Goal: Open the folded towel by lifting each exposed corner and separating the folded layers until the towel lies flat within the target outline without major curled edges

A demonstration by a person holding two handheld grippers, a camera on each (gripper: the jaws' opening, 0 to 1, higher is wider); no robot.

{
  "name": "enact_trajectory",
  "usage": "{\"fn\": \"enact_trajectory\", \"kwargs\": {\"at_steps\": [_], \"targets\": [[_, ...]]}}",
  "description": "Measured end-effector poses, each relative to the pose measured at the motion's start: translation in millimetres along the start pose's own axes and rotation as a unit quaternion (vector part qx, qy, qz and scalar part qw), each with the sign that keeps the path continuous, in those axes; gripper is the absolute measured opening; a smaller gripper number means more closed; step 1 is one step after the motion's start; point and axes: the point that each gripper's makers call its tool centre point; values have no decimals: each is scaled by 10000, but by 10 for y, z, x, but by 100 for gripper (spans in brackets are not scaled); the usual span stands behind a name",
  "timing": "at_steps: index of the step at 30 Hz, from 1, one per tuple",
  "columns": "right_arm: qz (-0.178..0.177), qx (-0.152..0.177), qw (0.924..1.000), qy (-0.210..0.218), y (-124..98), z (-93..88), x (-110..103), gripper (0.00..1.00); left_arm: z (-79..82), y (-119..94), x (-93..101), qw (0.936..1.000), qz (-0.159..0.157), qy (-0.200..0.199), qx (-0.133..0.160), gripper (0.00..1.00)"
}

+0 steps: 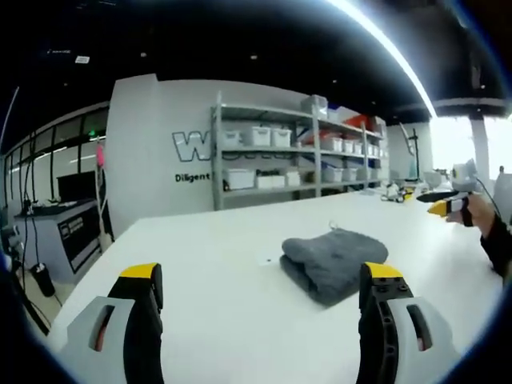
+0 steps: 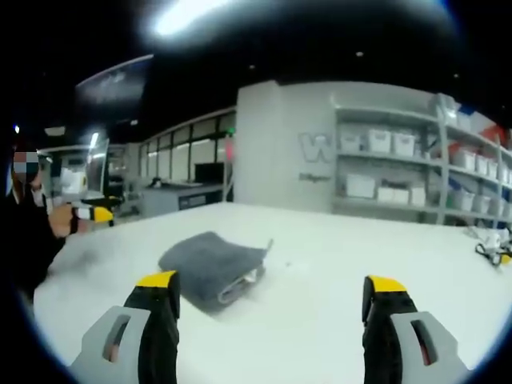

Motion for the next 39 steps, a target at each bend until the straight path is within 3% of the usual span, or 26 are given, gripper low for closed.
{"fn": "enact_trajectory", "kwargs": {"at_steps": [11, 20, 27, 39], "targets": [[86, 42, 9999, 81, 8, 31, -43, 96, 71, -7, -26, 10000, -14, -39, 65, 100], [57, -11, 10000, 15, 89, 9, -15, 95, 49, 67, 3, 10000, -65, 8, 28, 100], [17, -111, 9999, 20, 146, -49, 39, 95, -71, 181, 34, 9998, -134, 5, -152, 100], [22, -189, 9998, -65, 236, -31, -5, 94, -27, 224, 71, 9998, -172, -20, -129, 100]]}}
Point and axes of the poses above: the point that each gripper's makers call its tool centre point, and the gripper's own axes: y roughly forward along the fingers, x roughly to its right, z roughly out of its top, and after that the axes turned 3 degrees about -x, right-handed
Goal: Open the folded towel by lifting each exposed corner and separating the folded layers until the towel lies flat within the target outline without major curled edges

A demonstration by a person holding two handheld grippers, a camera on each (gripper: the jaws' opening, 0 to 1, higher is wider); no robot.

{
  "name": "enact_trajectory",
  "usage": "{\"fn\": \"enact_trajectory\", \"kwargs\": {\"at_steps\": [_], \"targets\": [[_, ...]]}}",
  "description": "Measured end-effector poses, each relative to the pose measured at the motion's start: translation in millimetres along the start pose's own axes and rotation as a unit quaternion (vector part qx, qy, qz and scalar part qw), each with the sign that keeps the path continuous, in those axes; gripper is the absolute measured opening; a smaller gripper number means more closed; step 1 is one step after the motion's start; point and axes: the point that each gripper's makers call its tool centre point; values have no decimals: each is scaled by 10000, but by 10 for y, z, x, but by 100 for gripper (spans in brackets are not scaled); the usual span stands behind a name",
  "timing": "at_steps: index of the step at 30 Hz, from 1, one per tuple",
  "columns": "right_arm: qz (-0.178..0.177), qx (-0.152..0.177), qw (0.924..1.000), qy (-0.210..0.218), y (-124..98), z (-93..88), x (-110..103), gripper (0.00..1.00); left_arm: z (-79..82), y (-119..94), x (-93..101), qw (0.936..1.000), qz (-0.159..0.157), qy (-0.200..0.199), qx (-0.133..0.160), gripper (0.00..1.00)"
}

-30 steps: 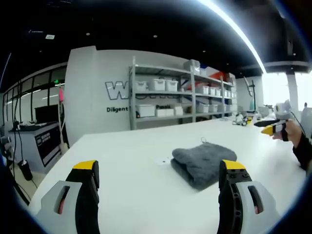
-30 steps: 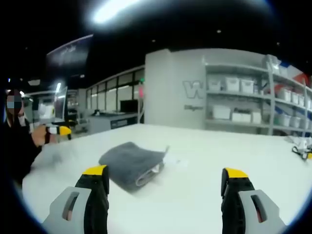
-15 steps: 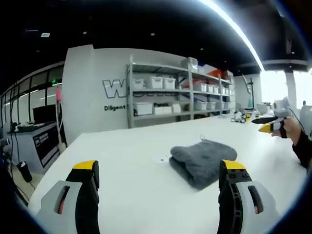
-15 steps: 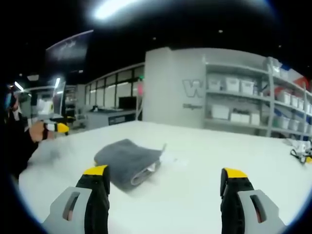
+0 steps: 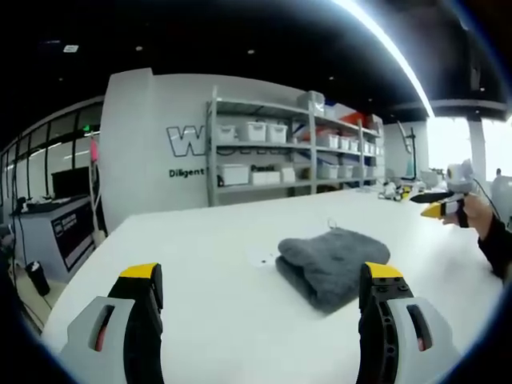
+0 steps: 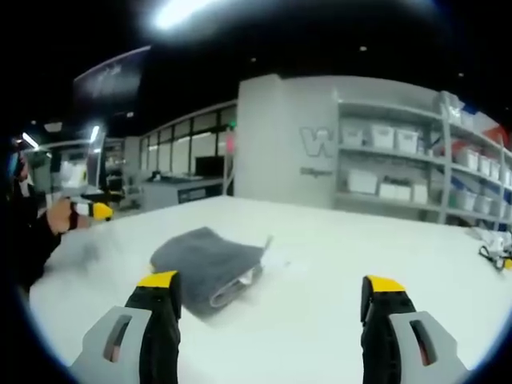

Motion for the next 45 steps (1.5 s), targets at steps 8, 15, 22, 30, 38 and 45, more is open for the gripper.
{"fn": "enact_trajectory", "kwargs": {"at_steps": [8, 15, 22, 30, 38, 45], "targets": [[0, -15, 10000, 41, 71, 10, -26, 94, 56, 40, 87, 10000, -47, -1, 36, 100], [4, -19, 10000, 91, 195, 8, -45, 94, 99, 110, 213, 9999, -96, -23, 75, 100], [-9, -95, 9999, 68, 249, -11, -10, 93, 82, 154, 218, 9999, -135, 74, 12, 100], [25, -132, 9999, -18, 339, 25, -15, 92, 28, 232, 228, 9998, -173, 22, -95, 100], [59, -190, 9998, -14, 410, -9, 6, 92, 40, 328, 202, 9997, -210, -61, -104, 100], [91, -165, 9998, 18, 465, 70, -11, 91, 29, 441, 295, 9986, -415, 191, -273, 100]]}}
Point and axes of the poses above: the point that each gripper's makers call its tool centre point, and the gripper's own axes: y roughly forward along the fingers, x roughly to its right, z roughly out of its top, and after that the axes turned 3 degrees about -x, right-handed
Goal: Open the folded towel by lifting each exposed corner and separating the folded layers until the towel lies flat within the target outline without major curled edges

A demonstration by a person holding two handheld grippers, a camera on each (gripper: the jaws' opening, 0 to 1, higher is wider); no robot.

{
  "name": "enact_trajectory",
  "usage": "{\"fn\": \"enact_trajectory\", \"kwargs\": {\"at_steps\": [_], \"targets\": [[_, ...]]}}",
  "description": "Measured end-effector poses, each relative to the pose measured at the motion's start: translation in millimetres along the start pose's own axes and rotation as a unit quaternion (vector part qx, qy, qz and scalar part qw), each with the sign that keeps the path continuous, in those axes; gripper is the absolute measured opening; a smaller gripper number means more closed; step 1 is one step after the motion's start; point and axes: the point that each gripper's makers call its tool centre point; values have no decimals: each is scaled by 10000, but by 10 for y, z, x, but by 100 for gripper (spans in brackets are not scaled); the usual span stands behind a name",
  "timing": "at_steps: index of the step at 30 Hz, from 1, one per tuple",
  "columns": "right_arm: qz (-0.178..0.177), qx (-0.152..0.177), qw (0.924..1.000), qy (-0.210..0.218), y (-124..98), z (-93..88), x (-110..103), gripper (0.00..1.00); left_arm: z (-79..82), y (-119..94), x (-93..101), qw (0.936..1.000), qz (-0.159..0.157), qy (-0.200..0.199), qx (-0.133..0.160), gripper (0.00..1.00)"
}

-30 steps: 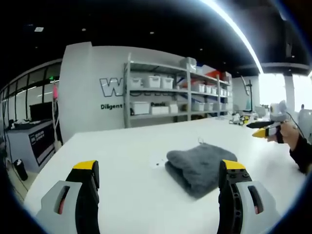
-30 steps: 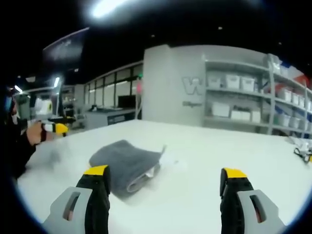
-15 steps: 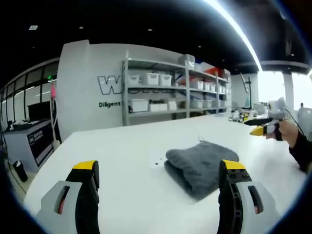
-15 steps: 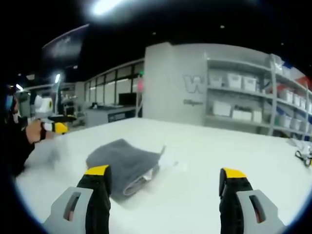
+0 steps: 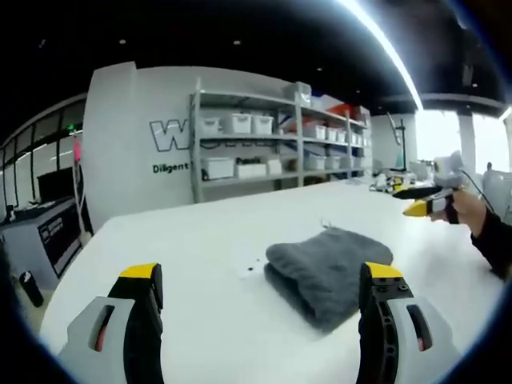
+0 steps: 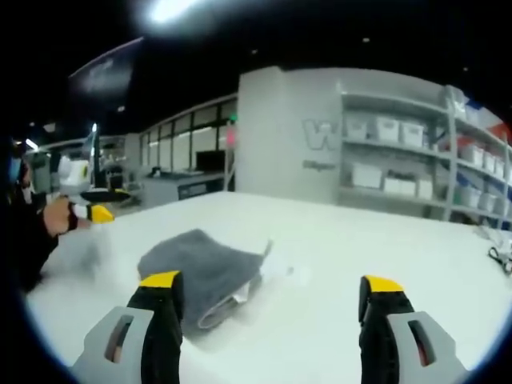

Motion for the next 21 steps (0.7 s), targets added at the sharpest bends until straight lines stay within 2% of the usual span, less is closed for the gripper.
{"fn": "enact_trajectory", "kwargs": {"at_steps": [7, 11, 15, 21], "targets": [[-54, 0, 10000, 45, 14, 18, 74, 91, -22, 12, -95, 9999, -6, -135, -41, 100], [-30, -7, 9999, 125, 127, 75, 92, 90, -1, 44, -128, 9999, 14, -164, -49, 100], [38, 69, 9999, 134, 202, 152, 43, 90, 41, 73, -105, 9999, -56, -122, -33, 100], [75, -2, 10000, 61, 245, 118, 19, 90, 26, 156, -146, 9998, -120, -154, -93, 99]]}}
Point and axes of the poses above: the point that each gripper's makers call its tool centre point, and the gripper's own axes: y roughly forward along the fingers, x roughly to its right, z roughly out of its top, and after that the axes turned 3 degrees about -x, right-handed
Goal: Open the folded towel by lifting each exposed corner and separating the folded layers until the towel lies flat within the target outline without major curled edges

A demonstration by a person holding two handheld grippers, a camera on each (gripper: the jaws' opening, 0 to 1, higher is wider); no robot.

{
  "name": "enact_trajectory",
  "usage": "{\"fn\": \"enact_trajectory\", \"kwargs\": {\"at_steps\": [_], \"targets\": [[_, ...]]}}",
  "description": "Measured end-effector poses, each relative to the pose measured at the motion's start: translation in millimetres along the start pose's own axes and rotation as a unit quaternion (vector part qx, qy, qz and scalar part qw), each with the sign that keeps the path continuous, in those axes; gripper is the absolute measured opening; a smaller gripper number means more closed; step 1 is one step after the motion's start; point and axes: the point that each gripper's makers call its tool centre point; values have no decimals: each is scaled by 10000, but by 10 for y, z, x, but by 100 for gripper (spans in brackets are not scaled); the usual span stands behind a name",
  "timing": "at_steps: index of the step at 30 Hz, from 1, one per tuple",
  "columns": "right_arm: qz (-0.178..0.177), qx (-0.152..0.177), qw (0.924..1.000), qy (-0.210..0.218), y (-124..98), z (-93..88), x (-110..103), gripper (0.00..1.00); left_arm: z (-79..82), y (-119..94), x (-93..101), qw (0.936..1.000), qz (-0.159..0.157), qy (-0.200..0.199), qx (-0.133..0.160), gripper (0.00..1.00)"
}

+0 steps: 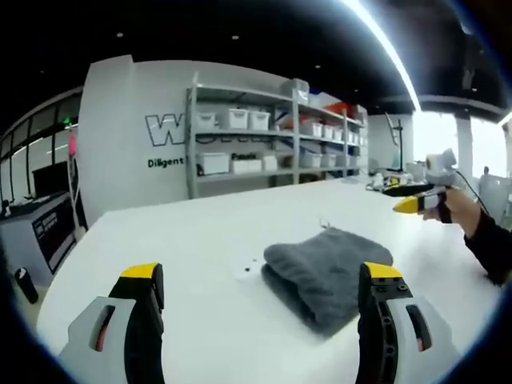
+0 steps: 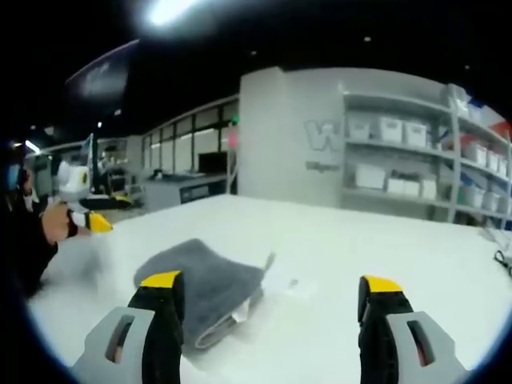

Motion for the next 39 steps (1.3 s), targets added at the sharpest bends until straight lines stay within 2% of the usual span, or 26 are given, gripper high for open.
{"fn": "enact_trajectory", "kwargs": {"at_steps": [3, 5, 10, 15, 20, 29, 35, 39], "targets": [[22, -22, 10000, -32, 29, 3, -14, 90, 26, 30, -20, 10000, -34, -33, 24, 99], [33, -25, 10000, -62, 45, 8, -20, 90, 30, 37, 34, 10000, -68, -34, 32, 99], [74, -39, 10000, -44, 102, 32, -9, 90, 57, 190, -51, 9999, -113, -49, -19, 98], [83, 13, 10000, 9, 119, 91, 16, 90, 73, 238, 11, 9998, -190, -60, -41, 97], [130, -40, 9999, -17, 203, 66, -24, 90, -18, 257, 133, 9995, -245, -30, -215, 96], [159, -157, 9997, -69, 252, 9, -21, 90, -78, 300, 137, 9990, -299, -44, -336, 93], [159, -171, 9997, -54, 251, 5, -11, 90, -107, 373, 57, 9982, -365, -71, -473, 92], [243, -303, 9992, 41, 288, -73, -45, 91, -127, 351, 157, 9978, -438, -118, -478, 92]]}}
Point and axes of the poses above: the point that each gripper's makers call its tool centre point, and the gripper's own axes: y roughly forward along the fingers, x roughly to its right, z roughly out of its top, and after that the axes turned 3 degrees about -x, right-handed
